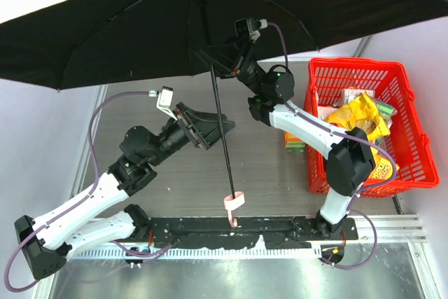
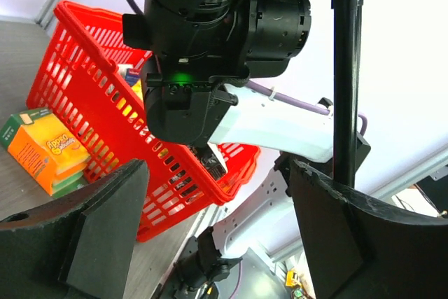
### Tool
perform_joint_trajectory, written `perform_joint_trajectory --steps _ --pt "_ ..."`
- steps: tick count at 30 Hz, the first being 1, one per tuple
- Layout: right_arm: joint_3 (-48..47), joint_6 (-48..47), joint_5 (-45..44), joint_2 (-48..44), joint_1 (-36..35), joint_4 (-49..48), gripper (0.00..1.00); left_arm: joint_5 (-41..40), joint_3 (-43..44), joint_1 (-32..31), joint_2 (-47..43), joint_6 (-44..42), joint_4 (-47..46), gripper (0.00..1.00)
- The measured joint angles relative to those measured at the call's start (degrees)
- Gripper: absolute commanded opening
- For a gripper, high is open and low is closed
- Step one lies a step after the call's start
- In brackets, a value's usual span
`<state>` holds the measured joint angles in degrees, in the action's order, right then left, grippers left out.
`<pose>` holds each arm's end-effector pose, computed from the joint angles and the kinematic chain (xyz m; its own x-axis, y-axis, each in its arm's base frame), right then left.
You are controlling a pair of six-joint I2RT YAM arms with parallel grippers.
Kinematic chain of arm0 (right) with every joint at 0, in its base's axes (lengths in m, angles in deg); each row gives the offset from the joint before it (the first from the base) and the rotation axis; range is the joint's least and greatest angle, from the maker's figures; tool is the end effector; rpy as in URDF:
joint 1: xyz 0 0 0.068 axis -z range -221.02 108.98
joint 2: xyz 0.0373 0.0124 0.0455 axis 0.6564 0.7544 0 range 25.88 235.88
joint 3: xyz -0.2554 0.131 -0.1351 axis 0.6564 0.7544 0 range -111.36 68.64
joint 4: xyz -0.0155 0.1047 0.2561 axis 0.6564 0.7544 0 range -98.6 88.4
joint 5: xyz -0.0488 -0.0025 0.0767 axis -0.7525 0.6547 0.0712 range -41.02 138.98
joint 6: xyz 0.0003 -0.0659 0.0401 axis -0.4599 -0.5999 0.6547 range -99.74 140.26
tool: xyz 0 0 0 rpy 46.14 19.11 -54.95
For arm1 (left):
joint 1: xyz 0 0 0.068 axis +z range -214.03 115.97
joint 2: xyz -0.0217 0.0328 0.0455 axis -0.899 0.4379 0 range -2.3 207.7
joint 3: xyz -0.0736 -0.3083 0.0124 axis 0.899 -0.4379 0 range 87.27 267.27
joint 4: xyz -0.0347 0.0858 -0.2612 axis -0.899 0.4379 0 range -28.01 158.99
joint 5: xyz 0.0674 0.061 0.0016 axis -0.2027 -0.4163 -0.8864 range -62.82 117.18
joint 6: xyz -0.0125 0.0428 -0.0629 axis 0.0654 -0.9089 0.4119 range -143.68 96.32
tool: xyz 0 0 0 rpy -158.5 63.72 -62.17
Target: Put away the umbrella
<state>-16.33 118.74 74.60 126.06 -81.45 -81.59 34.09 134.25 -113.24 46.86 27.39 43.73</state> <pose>0.2968 0.2900 0.5202 -0.8468 0.4502 -0.2831 -0.5249 -0.6217 0.5814 0.1344 -0.1680 0.4363 -0.5298 -0.5681 -0.6297 0.6605 0.1894 -0.7265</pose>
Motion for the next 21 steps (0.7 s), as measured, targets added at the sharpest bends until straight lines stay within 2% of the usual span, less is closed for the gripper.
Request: perform_joint_trajectory --steps 2,5,7,11,15,18,21 --pt "0.0 0.4 0.0 0.0 -0.1 -0.4 0.01 1.0 0.0 0.0 0.2 0.0 -0.8 0.79" --pt "0.0 0.3 0.2 0.0 -0.1 -0.5 0.01 0.4 0.0 0.0 -0.9 -0.5 1.0 0.84" --pt "0.0 -0.6 0.7 0.0 -0.1 -0.5 0.01 -3.3 0.0 -0.2 -3.9 -1.0 5.6 0.88" --pt "-0.2 -4.1 2.4 0.0 -0.1 -0.4 0.01 -14.6 -0.9 -0.3 -15.2 -2.1 13.1 0.93" --pt "-0.2 -7.0 4.0 0.0 -0.1 -0.3 0.01 -20.0 -3.5 -0.3 -24.2 -1.9 12.0 1.0" --pt "-0.8 -7.5 4.5 0.5 -0.1 -0.3 0.01 -18.7 -3.4 -0.3 -22.5 -2.0 9.9 1.0" --pt "-3.6 -7.3 4.8 2.7 -0.1 -0.3 0.01 -13.1 0.0 -0.3 -14.0 -2.0 9.6 0.96"
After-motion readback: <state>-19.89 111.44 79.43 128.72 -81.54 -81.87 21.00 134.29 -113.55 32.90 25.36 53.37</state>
